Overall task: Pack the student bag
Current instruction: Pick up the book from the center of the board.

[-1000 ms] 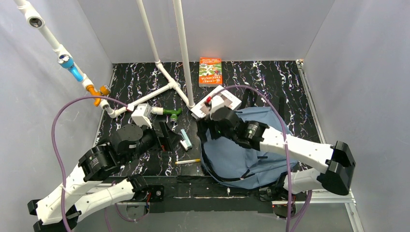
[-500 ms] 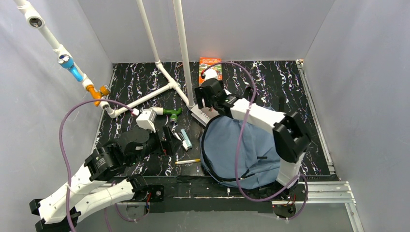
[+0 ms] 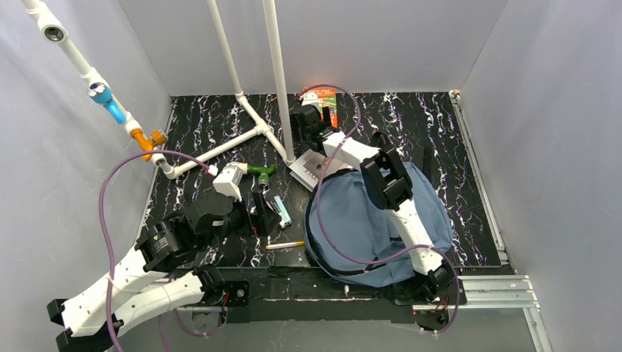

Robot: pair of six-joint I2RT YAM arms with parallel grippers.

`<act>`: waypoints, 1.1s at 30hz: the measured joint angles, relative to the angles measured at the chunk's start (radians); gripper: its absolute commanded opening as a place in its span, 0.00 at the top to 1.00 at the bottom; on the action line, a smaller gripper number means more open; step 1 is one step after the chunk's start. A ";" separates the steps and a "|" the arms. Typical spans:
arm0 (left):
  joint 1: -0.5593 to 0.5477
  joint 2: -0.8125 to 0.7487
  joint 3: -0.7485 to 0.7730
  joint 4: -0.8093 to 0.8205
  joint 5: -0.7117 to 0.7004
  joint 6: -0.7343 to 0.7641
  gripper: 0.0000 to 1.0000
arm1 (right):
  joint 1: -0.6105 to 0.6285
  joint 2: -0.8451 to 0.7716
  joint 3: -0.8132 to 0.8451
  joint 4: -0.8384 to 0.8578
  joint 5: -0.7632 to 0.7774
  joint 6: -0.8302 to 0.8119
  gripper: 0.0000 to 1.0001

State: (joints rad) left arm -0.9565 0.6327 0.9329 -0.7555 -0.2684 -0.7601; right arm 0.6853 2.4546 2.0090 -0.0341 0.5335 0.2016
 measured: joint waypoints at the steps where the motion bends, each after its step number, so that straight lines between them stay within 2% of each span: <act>1: 0.000 -0.002 -0.003 0.000 0.001 -0.001 0.02 | 0.000 0.026 0.013 -0.009 -0.008 -0.015 0.02; 9: 0.000 -0.014 -0.008 -0.003 0.012 -0.007 0.02 | 0.010 0.167 0.221 -0.080 0.034 -0.113 0.02; 16: 0.000 -0.014 -0.008 -0.002 0.017 -0.007 0.02 | 0.009 0.192 0.242 -0.024 0.057 -0.237 0.02; 19: 0.000 -0.011 -0.008 -0.002 0.021 -0.007 0.02 | -0.005 0.192 0.239 -0.009 0.050 -0.273 0.06; 22: 0.000 -0.004 -0.008 -0.001 0.022 -0.007 0.02 | -0.015 0.187 0.218 0.025 0.027 -0.285 0.02; 33: 0.000 0.020 -0.008 0.015 0.043 -0.007 0.02 | -0.023 0.225 0.313 0.051 -0.018 -0.313 0.02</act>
State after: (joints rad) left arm -0.9565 0.6525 0.9245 -0.7406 -0.2253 -0.7670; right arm 0.6621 2.6801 2.3219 0.0174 0.5152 -0.1112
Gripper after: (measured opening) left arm 0.981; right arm 0.983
